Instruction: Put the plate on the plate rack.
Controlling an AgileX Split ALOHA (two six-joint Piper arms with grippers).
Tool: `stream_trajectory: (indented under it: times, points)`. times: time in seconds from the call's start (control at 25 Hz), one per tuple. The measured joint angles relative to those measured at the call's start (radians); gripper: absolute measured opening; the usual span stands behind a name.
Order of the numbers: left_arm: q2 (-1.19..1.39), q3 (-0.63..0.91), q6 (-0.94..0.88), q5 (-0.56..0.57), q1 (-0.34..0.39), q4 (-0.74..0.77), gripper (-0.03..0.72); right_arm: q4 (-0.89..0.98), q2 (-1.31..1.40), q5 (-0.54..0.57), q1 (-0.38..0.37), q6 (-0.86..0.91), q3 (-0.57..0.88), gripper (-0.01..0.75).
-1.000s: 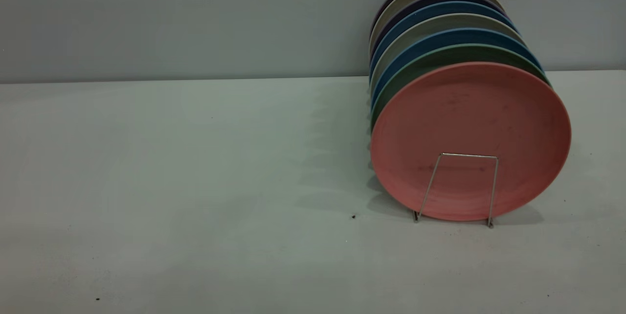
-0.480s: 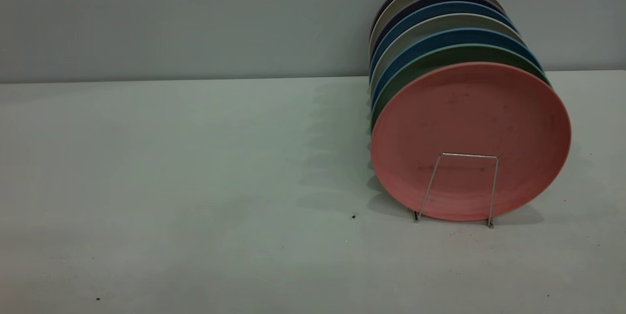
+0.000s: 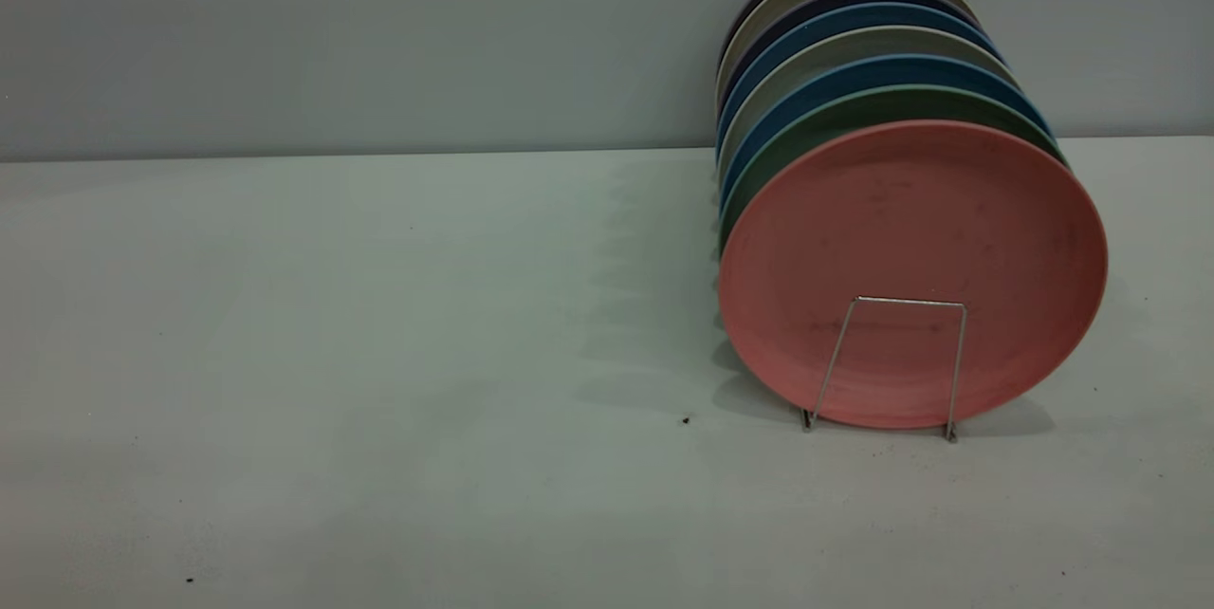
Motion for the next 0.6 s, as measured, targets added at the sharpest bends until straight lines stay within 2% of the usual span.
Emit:
stream_trajectory:
  times: [0.6]
  points:
    - [0.0, 0.0, 0.037, 0.0, 0.0, -0.002, 0.486, -0.007, 0.0, 0.0, 0.0, 0.014, 0.001, 0.585]
